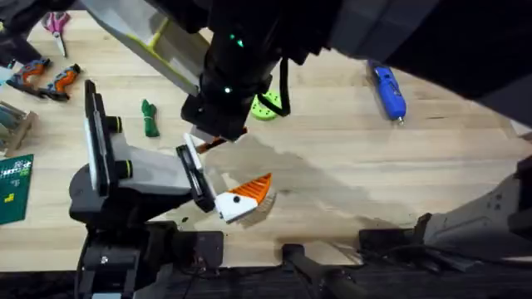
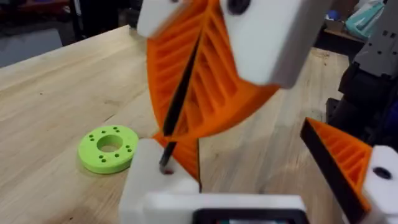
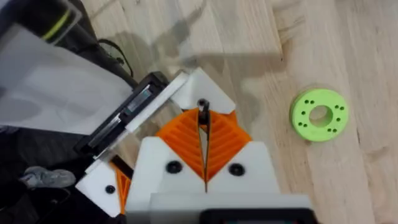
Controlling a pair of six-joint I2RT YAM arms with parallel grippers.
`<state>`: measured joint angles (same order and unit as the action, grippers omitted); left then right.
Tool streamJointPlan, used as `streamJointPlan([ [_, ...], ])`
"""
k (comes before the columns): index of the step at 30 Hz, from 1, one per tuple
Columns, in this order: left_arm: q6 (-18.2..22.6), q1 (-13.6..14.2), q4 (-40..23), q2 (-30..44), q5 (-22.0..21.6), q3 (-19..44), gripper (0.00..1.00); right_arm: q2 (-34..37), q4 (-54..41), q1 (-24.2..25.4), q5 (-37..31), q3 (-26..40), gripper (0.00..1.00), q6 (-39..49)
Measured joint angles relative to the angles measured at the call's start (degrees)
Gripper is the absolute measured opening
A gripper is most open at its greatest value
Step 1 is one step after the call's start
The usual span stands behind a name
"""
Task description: Pick up the gripper from the table and insert it into the empty holder that is missing its gripper. Then pick up a screw, insert it into the mounting hole, and use the screwdriver to tighten it. Finally, clean up the table by picking up the vegetable and placing it into the bucket.
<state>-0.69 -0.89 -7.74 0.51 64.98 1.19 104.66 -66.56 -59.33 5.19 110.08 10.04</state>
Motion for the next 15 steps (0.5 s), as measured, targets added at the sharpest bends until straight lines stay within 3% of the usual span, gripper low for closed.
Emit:
streamJointPlan([
  [15,0.0,0.0,0.0,0.0,0.0,0.0,0.976,-0.1,-0.4,-0.5,0.0,0.0,0.006,0.0],
])
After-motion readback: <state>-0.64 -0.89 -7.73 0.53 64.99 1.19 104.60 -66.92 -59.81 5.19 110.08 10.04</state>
